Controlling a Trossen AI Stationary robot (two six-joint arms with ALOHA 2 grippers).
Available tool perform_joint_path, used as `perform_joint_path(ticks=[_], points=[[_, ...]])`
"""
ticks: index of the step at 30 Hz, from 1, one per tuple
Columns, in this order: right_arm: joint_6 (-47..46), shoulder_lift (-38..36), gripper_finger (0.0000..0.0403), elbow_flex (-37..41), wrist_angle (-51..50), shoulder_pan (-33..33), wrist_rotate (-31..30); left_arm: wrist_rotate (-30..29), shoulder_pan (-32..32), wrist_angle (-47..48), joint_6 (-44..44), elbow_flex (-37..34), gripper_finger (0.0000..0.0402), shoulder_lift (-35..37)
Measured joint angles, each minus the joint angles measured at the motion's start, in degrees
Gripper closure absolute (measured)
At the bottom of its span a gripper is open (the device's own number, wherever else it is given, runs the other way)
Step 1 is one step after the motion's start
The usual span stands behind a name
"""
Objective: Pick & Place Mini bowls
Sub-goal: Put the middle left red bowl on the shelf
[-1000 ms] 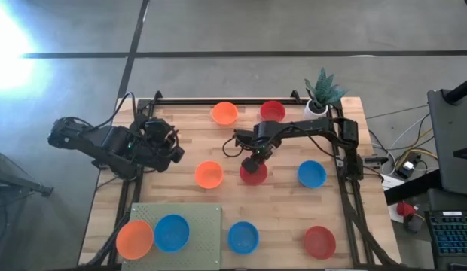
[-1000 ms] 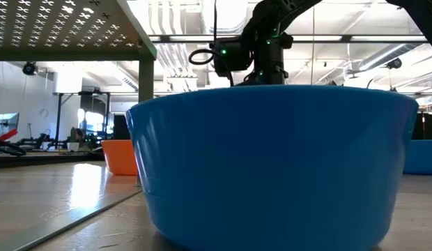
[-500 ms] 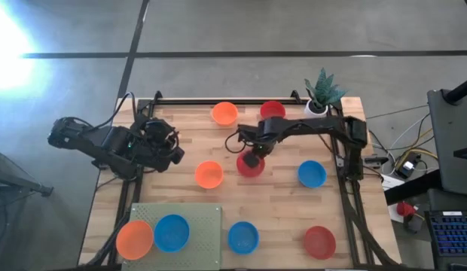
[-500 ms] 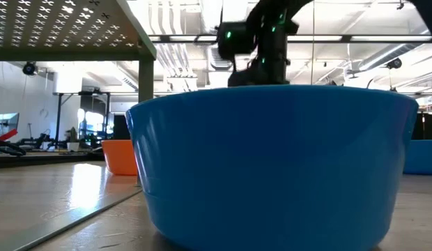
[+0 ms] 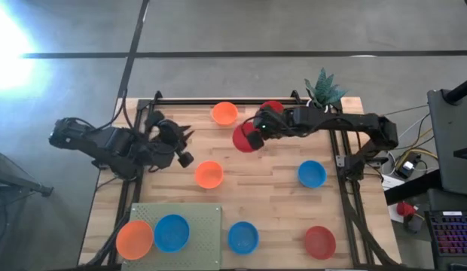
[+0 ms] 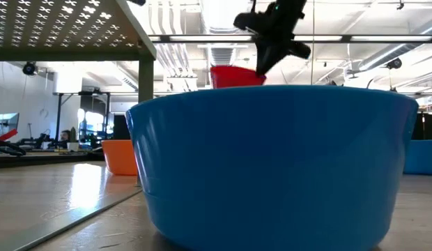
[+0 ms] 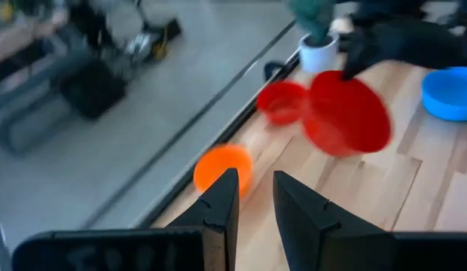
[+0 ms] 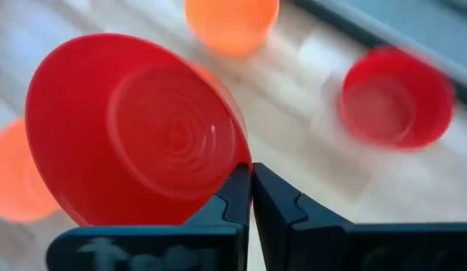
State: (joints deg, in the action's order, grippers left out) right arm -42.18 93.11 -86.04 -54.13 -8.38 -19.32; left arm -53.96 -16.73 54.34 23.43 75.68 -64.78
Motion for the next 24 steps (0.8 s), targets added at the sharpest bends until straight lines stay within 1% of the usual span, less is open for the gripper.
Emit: perform_joint_path(ticks=[4,7,11,17,20,24], points=[[3.65,-1.34,0.0395,0.0,6.1,0.96,-5.41,-0.01,0.0,-7.33,-12.59,-0.04,0.0323,-2.45],[6.81,-1.8,0.0395,0.0,10.59,1.41,-8.81,0.0,0.13,-11.71,-17.22,-0.04,0.0323,-4.89],[10.29,-1.9,0.0394,0.0,14.69,1.66,-9.37,-1.72,0.15,-16.95,-18.28,-0.09,0.0323,-7.81],[13.11,-1.98,0.0394,0.0,16.98,1.95,-9.36,-5.3,0.55,-24.77,-16.72,-0.09,0.0323,-10.86],[13.74,-1.98,0.0394,0.0,17.67,2.37,-9.36,-6.55,1.13,-26.81,-15.56,-0.09,0.0323,-12.39],[14.39,-1.98,0.0394,0.0,17.9,3.14,-9.34,-6.69,2.22,-27.51,-13.3,-0.09,0.0323,-14.18]])
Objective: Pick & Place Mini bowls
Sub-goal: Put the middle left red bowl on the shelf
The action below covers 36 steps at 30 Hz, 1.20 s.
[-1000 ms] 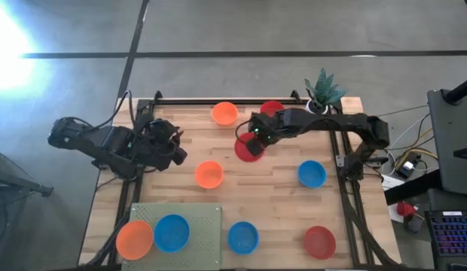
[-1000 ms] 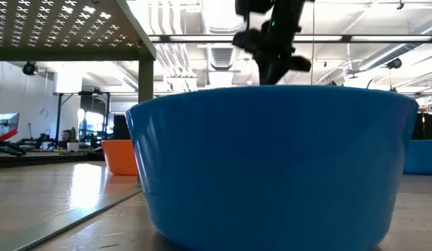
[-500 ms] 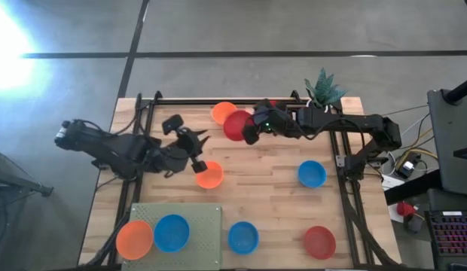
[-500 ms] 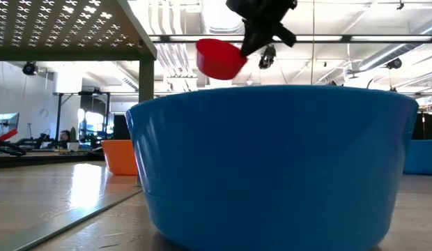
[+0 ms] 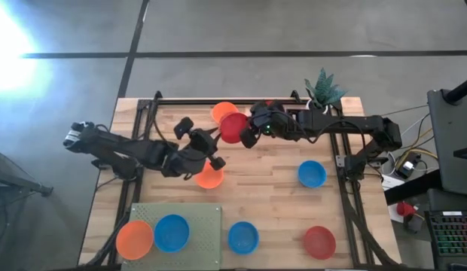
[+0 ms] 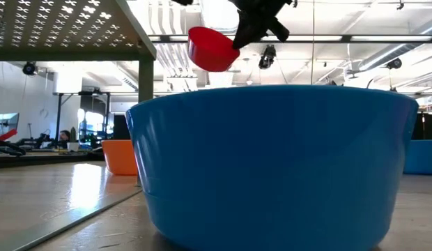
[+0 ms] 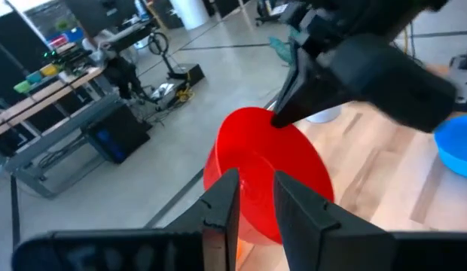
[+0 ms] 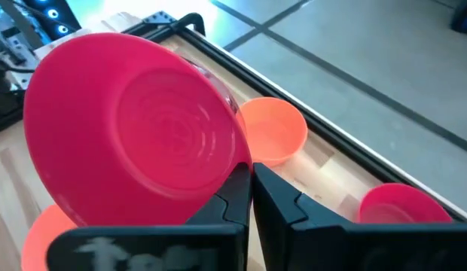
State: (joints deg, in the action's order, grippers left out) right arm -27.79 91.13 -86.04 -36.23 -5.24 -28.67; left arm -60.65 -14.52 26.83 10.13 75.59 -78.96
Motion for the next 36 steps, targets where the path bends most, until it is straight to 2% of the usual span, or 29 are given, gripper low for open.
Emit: perform_joint_path(ticks=[7,14,20,23,26,36], points=[[1.96,0.0,0.0394,0.0,1.38,1.15,0.02,-0.34,2.01,-0.3,2.3,0.0,0.0323,-2.37],[2.8,0.0,0.0394,0.0,1.44,1.27,0.02,-3.51,2.87,-0.3,2.93,0.0,0.0323,-2.6],[3.64,0.0,0.0394,0.0,1.44,1.27,0.04,-3.29,3.36,-0.28,7.46,0.0,0.0323,-2.53],[4.06,0.0,0.0394,0.0,1.46,1.27,0.04,-1.34,3.71,-0.3,9.07,0.0,0.0323,-2.55],[4.49,0.0,0.0394,0.0,2.2,1.27,0.09,0.87,4.29,-0.25,9.47,0.0,0.0323,-2.55],[4.92,0.0,0.0394,0.0,2.69,1.38,0.17,1.04,6.07,-0.21,9.55,0.0,0.0323,-2.55]])
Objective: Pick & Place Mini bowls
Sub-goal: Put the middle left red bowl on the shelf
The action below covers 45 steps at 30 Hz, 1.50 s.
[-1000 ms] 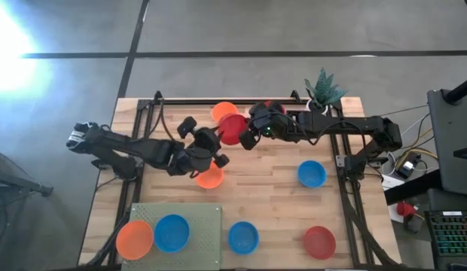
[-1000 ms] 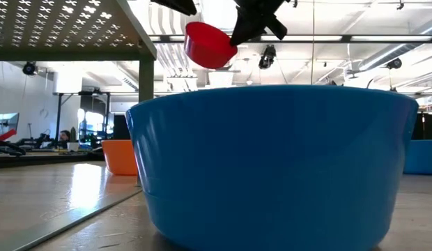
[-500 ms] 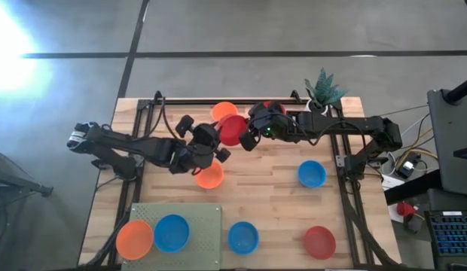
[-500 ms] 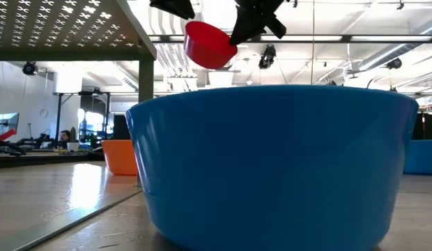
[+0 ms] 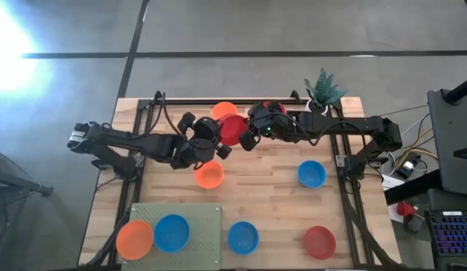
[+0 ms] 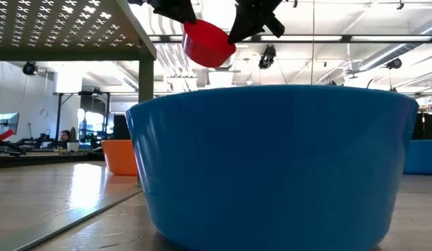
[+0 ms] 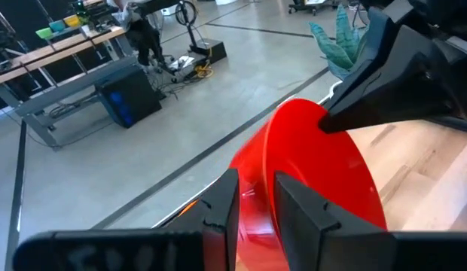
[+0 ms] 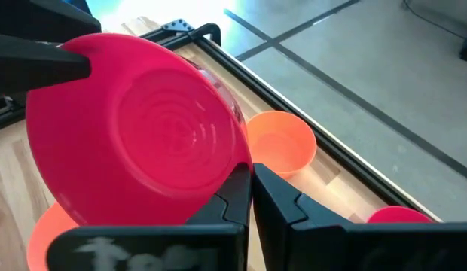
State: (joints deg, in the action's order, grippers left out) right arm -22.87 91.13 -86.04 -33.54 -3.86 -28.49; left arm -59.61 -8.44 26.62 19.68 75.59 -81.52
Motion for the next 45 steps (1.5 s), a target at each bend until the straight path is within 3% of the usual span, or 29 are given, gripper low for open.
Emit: perform_joint_path(ticks=[15,21,26,29,33,45], points=[[0.42,0.0,0.0394,0.0,0.05,0.24,-0.09,0.31,1.37,0.93,0.16,-0.76,0.0323,0.0],[0.63,0.0,0.0394,0.02,-0.19,0.24,-0.17,6.37,2.2,1.48,2.48,-0.92,0.0323,0.0],[0.63,0.02,0.0394,0.02,0.04,0.26,-0.13,7.14,3.08,3.43,4.96,-0.96,0.0324,0.0],[0.61,0.02,0.0394,0.02,0.09,0.26,-0.11,7.16,3.38,3.41,5.71,-0.96,0.0339,0.0],[0.4,0.0,0.0394,0.02,-0.03,0.26,0.06,6.71,3.77,3.76,5.96,-0.96,0.0389,0.0],[0.58,0.02,0.0391,0.02,-0.04,0.26,0.71,12.24,5.62,6.88,9.02,-0.74,0.0401,0.11]])
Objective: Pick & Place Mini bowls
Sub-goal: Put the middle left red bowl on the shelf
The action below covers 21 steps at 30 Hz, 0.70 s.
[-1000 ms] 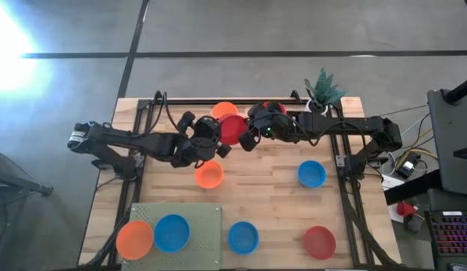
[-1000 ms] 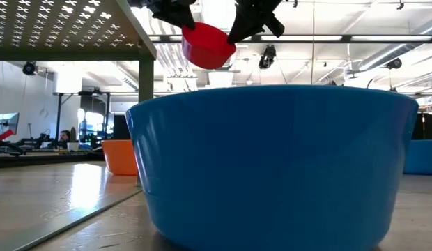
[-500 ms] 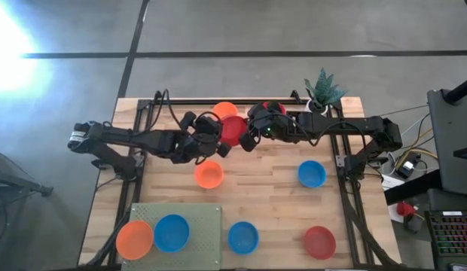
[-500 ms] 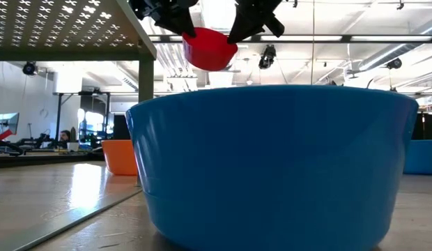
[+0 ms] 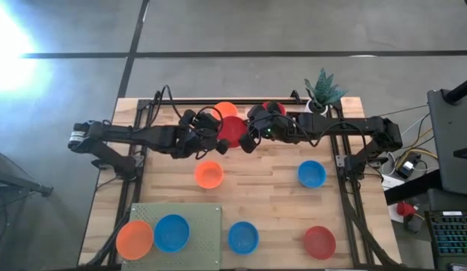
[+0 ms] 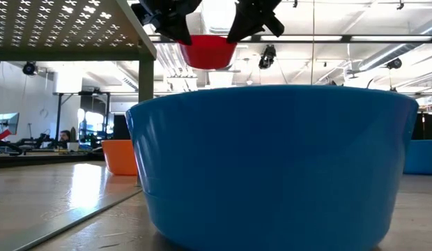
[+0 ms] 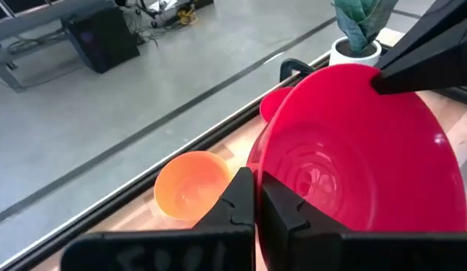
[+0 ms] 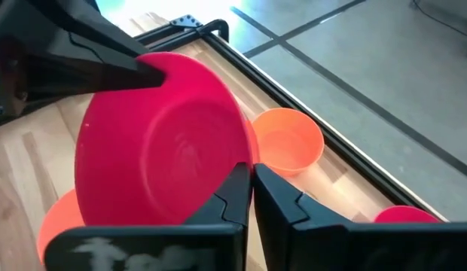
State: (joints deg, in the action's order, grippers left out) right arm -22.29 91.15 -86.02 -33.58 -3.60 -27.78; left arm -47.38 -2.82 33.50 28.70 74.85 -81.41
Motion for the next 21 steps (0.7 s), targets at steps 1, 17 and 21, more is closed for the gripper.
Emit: perform_joint_path(ticks=[1,17,21], points=[[0.02,-0.01,0.0386,0.0,0.1,0.0,0.09,0.03,0.01,0.0,0.05,0.0,0.0401,0.0],[0.25,-1.5,0.0258,-0.02,0.22,0.01,1.62,3.45,0.82,2.04,1.55,0.48,0.0401,2.08],[0.27,-4.27,0.0241,-0.02,-0.13,0.07,2.5,3.43,1.01,5.09,2.45,0.48,0.0401,3.76]])
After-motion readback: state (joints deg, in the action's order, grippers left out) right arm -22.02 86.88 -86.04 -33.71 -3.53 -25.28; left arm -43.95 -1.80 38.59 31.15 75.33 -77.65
